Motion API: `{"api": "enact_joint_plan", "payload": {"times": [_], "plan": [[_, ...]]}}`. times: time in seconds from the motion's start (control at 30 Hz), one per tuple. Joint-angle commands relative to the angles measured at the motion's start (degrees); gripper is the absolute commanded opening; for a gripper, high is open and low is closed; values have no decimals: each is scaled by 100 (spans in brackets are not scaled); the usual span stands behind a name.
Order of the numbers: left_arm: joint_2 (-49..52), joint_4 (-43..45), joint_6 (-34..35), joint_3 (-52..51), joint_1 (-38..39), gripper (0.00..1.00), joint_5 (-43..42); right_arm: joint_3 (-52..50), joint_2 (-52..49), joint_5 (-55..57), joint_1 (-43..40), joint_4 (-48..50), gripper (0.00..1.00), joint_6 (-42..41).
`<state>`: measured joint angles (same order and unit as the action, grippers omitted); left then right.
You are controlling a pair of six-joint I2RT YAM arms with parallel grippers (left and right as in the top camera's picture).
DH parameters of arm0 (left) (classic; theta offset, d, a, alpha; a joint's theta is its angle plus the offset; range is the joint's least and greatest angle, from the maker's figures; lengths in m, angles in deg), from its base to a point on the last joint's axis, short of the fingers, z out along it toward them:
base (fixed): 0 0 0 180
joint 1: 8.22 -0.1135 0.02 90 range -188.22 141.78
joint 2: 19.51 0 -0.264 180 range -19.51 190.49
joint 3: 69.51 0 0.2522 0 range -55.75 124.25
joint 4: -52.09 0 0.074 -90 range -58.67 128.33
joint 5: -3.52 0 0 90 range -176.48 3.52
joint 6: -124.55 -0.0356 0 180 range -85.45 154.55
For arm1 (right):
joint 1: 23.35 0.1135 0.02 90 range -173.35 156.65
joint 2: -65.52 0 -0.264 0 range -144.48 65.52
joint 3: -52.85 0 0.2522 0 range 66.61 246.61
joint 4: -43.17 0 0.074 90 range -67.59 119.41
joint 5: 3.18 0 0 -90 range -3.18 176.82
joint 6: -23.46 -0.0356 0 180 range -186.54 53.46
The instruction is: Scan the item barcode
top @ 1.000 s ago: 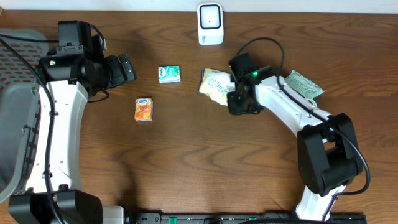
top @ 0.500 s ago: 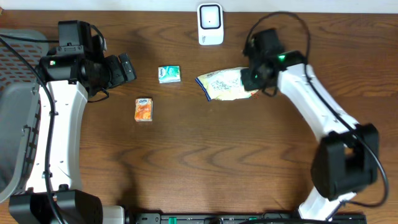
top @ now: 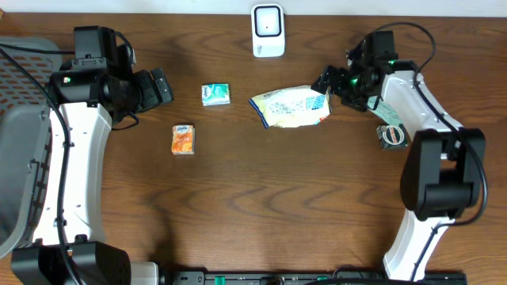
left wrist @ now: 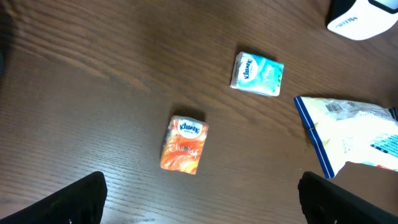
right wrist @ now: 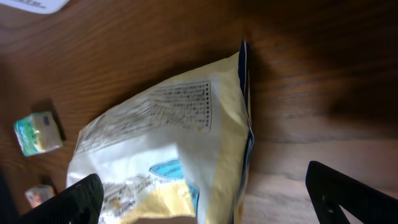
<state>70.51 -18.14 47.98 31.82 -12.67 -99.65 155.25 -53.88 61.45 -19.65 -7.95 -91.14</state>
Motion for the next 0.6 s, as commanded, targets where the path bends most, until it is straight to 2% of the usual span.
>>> {"api": "enact_joint_plan", "payload": {"times": [0.0, 0.27, 0.37, 0.43, 0.47, 0.5, 0.53, 0.57], "plan": [[33, -7, -74, -13, -9, 98, 39, 7, -293, -433, 17, 146, 99, -522], [33, -7, -74, -13, -9, 98, 39, 7, -815, -542, 269, 505, 99, -549], [33, -7, -74, -13, -9, 98, 39, 7, -835, -404, 376, 527, 99, -284], [33, -7, -74, -13, -9, 98, 39, 4, -835, -345, 431, 490, 86, -44], [33, -7, -74, -13, -9, 98, 39, -9, -835, -345, 461, 435, 66, 168], [33, -7, -74, -13, -9, 98, 39, -35, -835, -339, 479, 417, 52, 289], [33, -7, -74, -13, -9, 98, 39, -46, -835, -319, 485, 396, 48, 313], [33, -7, -74, -13, -9, 98, 39, -70, -835, -236, 498, 317, 36, 389]]}}
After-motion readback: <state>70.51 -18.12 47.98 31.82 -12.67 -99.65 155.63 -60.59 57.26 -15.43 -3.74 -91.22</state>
